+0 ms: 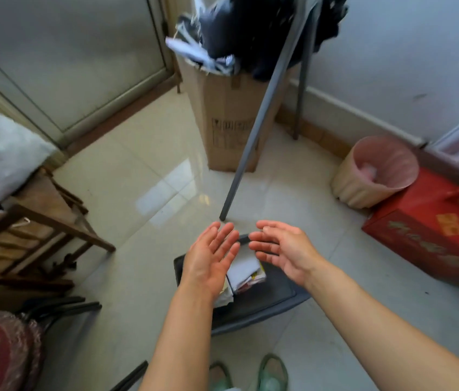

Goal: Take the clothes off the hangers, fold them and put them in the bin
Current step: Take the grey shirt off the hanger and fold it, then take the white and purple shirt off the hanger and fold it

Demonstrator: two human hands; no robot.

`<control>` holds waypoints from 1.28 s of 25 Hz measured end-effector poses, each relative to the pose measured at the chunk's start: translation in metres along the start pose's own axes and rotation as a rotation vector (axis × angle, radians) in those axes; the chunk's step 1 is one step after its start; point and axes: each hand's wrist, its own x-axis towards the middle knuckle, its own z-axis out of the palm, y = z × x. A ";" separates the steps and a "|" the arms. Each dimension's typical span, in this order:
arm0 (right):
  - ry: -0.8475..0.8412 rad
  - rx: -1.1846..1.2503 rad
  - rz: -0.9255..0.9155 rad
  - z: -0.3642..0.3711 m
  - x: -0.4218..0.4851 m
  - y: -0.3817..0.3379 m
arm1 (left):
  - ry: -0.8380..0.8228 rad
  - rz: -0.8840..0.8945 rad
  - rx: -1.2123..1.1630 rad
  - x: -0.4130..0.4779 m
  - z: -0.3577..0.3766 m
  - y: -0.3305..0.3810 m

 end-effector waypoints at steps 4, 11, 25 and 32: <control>0.053 0.134 -0.106 -0.012 -0.079 -0.055 | -0.122 0.005 0.016 -0.076 0.054 0.020; 0.110 0.263 -0.383 -0.024 -0.213 -0.120 | -0.363 0.034 0.153 -0.188 0.133 0.043; 0.420 0.304 -0.835 -0.071 -0.410 -0.164 | -0.849 -0.033 0.367 -0.345 0.229 -0.005; 0.566 0.195 -0.990 -0.124 -0.466 -0.192 | -0.966 -0.033 0.495 -0.397 0.277 -0.048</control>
